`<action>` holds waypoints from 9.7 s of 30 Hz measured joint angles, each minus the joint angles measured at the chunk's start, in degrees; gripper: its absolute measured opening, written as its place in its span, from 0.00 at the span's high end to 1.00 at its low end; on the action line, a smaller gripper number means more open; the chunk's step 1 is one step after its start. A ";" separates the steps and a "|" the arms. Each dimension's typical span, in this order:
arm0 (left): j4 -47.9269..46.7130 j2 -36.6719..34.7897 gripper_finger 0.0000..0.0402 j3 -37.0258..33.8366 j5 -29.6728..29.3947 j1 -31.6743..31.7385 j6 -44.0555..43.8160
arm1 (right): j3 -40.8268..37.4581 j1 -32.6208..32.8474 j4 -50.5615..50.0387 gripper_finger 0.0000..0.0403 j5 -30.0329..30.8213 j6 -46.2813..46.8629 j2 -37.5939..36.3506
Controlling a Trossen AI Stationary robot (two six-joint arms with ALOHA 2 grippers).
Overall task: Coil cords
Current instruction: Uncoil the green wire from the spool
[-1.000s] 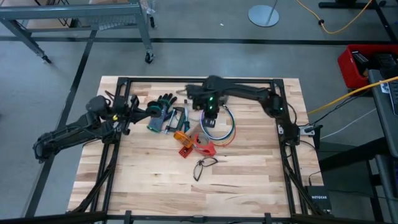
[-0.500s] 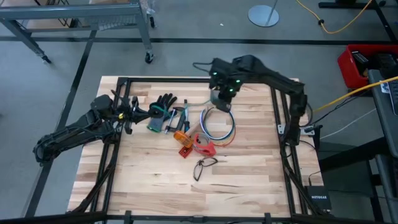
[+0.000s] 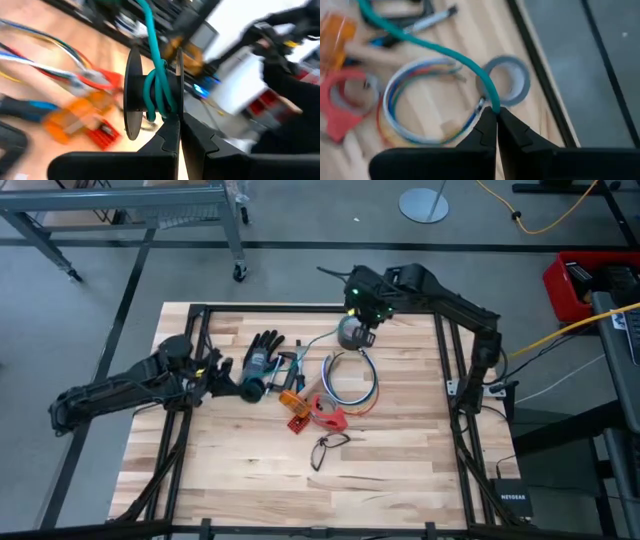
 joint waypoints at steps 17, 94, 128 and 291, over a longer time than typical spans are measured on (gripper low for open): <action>49.94 6.24 1.00 0.00 2.99 -9.70 4.75 | 0.02 -2.10 4.59 0.99 -8.87 1.57 6.66; 2.47 8.00 1.00 0.00 -3.58 -0.85 -7.01 | -63.25 2.73 41.25 0.99 -11.80 13.57 -40.65; 93.63 38.40 1.00 -0.02 0.63 -20.87 -8.70 | -73.75 2.82 89.43 0.99 -15.51 23.04 -15.39; 59.34 26.52 1.00 -0.02 13.96 4.03 -9.47 | -46.29 20.35 103.16 0.97 -44.17 24.11 7.65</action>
